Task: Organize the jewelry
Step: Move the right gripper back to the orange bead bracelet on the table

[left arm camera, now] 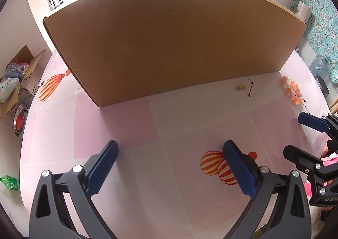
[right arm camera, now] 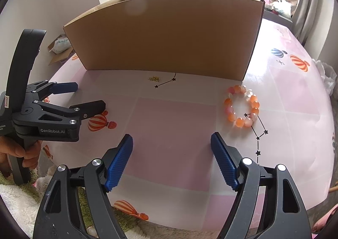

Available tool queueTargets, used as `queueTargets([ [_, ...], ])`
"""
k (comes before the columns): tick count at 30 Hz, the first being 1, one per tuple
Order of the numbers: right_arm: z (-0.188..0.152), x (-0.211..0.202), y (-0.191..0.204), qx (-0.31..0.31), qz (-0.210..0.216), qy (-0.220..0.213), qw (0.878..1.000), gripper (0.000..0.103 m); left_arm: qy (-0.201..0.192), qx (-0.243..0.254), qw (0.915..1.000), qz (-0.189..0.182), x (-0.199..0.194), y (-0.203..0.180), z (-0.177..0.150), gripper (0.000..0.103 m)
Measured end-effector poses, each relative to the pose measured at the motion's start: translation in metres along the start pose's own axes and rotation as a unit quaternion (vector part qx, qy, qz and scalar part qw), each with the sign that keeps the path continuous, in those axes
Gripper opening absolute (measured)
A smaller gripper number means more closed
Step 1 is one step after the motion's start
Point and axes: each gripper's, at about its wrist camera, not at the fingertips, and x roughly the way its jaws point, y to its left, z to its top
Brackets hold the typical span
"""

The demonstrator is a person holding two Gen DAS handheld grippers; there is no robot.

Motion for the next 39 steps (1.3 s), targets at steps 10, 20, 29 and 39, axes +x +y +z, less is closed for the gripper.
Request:
queueTargets([
  [10, -0.0033, -0.005, -0.007, -0.001, 0.005, -0.003, 1.0, 0.073, 0.001, 0.0, 1.0, 0.0, 0.0002, 0.0015, 0.0008, 0.098],
  [20, -0.0036, -0.0055, -0.0084, 0.003, 0.008, -0.003, 1.0, 0.074, 0.001, 0.001, 1.0, -0.001, 0.0014, 0.0015, 0.0027, 0.098],
  [29, -0.0034, -0.0052, -0.0075, 0.004, 0.008, -0.003, 1.0, 0.074, 0.001, 0.001, 1.0, -0.001, 0.0024, 0.001, 0.0044, 0.098],
  [39, -0.0022, -0.0067, -0.0079, 0.008, 0.011, -0.006, 1.0, 0.074, 0.001, 0.001, 1.0, -0.001, 0.0034, 0.0, 0.0063, 0.098],
])
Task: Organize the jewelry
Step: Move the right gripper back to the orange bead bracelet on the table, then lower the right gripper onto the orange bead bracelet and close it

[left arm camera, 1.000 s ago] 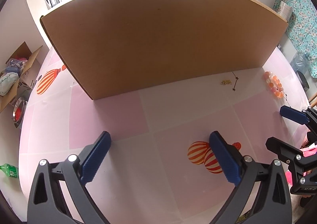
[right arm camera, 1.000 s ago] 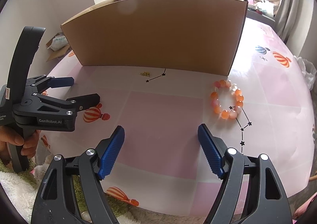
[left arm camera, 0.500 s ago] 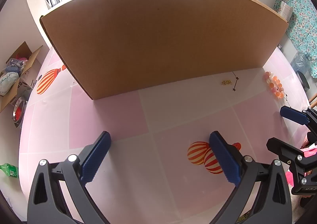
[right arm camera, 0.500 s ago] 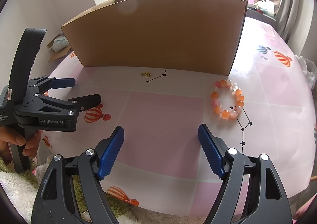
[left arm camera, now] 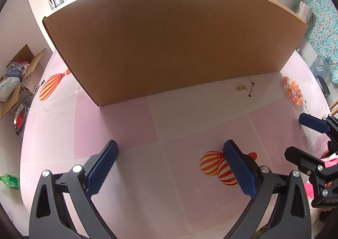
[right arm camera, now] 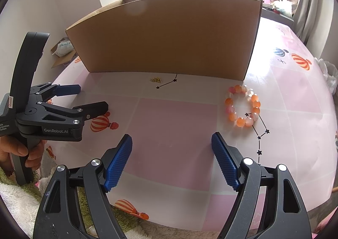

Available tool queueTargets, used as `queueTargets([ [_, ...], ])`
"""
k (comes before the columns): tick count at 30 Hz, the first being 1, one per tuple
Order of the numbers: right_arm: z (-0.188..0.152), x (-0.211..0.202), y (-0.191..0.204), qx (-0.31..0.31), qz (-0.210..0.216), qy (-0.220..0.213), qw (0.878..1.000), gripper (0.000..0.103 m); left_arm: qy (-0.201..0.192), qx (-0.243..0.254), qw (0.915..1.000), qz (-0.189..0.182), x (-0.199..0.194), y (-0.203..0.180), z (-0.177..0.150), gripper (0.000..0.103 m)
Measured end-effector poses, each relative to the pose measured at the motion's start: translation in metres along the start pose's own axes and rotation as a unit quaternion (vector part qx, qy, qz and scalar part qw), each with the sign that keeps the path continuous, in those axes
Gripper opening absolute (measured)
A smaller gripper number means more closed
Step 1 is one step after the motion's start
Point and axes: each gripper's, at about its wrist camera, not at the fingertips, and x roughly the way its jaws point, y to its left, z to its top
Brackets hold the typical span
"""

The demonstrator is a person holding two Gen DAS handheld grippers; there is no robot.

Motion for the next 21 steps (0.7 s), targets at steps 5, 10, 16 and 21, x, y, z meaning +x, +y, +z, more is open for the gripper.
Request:
queueTargets([
  [5, 0.001, -0.012, -0.016, 0.039, 0.032, -0.023, 0.998, 0.074, -0.002, 0.0, 1.0, 0.0, 0.0, -0.001, 0.002, 0.098],
  [10, 0.001, -0.039, -0.043, 0.072, 0.041, -0.078, 0.994, 0.073, -0.005, -0.003, 1.0, 0.001, -0.002, -0.001, 0.0, 0.098],
  [16, 0.016, -0.048, -0.068, 0.09, 0.041, -0.104, 0.99, 0.056, -0.01, -0.003, 0.9999, 0.002, -0.005, 0.01, -0.012, 0.098],
  [21, 0.033, -0.027, -0.064, 0.082, 0.041, -0.072, 0.993, 0.046, -0.011, -0.001, 0.9999, 0.001, -0.004, 0.012, -0.015, 0.099],
])
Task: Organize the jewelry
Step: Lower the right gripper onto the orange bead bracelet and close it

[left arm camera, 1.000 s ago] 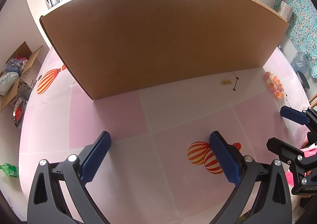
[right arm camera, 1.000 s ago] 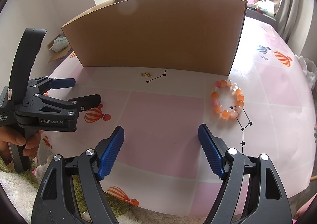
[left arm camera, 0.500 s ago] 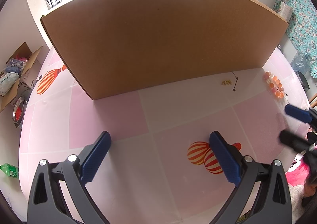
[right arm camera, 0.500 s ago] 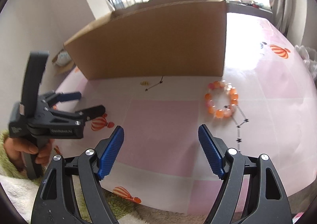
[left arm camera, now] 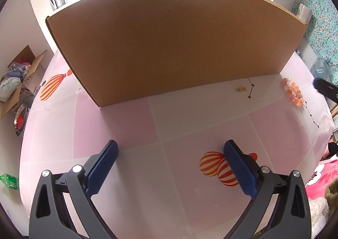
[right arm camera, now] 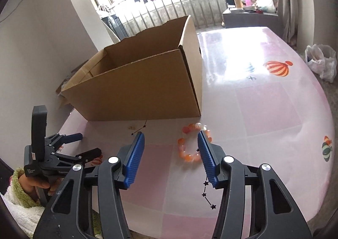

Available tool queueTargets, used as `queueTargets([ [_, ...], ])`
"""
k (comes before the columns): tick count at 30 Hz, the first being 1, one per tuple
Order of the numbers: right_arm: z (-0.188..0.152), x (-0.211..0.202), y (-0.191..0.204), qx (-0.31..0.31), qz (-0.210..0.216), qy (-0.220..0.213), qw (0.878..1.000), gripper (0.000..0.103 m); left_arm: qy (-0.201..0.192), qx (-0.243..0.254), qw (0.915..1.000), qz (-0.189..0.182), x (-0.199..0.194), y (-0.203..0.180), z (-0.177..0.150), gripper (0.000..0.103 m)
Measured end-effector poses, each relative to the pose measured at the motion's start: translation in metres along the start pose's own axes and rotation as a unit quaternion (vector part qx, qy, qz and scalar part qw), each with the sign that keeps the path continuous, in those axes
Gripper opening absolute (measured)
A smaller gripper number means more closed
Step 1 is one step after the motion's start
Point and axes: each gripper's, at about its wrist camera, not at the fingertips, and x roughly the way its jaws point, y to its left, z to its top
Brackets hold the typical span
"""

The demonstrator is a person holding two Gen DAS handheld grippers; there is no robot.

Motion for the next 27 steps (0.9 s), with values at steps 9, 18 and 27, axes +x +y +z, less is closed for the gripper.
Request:
queueTargets([
  [9, 0.004, 0.039, 0.011, -0.012, -0.031, 0.056, 0.998, 0.033, 0.003, 0.0, 1.0, 0.0, -0.001, -0.003, 0.002, 0.099],
  [18, 0.005, 0.061, 0.028, -0.045, -0.077, 0.085, 0.992, 0.027, 0.011, -0.004, 0.9999, -0.003, 0.001, -0.006, 0.006, 0.099],
  [27, 0.013, 0.074, 0.042, -0.055, -0.097, 0.09, 0.99, 0.008, 0.01, -0.004, 0.9999, -0.003, 0.002, -0.006, 0.006, 0.099],
])
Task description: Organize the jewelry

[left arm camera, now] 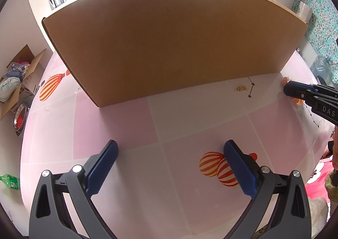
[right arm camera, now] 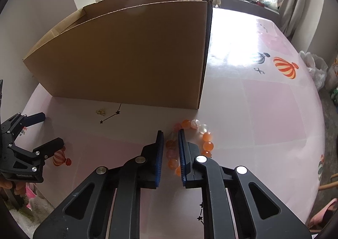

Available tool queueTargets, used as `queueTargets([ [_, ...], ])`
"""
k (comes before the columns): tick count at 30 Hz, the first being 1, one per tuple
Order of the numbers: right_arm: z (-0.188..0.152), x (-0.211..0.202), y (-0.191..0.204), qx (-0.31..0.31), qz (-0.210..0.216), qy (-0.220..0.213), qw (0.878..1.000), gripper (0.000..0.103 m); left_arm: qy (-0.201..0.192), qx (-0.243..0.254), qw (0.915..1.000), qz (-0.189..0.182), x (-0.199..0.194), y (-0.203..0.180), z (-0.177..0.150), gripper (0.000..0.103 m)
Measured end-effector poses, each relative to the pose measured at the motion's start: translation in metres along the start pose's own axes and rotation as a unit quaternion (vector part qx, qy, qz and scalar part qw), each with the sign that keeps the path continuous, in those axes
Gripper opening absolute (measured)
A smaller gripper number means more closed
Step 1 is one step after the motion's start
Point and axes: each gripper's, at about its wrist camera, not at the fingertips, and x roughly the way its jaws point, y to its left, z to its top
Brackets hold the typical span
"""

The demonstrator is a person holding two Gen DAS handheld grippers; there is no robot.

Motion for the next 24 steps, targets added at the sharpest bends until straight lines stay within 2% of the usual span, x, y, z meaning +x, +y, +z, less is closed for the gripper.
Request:
queueTargets([
  [16, -0.013, 0.001, 0.023, 0.001, 0.062, 0.005, 0.998, 0.007, 0.001, -0.002, 1.0, 0.005, 0.001, -0.001, 0.002, 0.099],
  [18, -0.016, 0.0, 0.022, 0.01, 0.07, 0.004, 0.997, 0.007, -0.025, -0.006, 0.9991, 0.035, -0.005, -0.002, 0.001, 0.099],
  [19, -0.019, 0.0, 0.021, 0.017, 0.075, 0.002, 0.997, 0.007, -0.037, -0.002, 0.9987, 0.036, -0.008, -0.005, 0.0, 0.099],
  [24, -0.021, 0.001, 0.019, 0.037, 0.093, -0.008, 0.995, 0.007, -0.103, 0.035, 0.9941, 0.002, -0.028, -0.025, 0.006, 0.098],
])
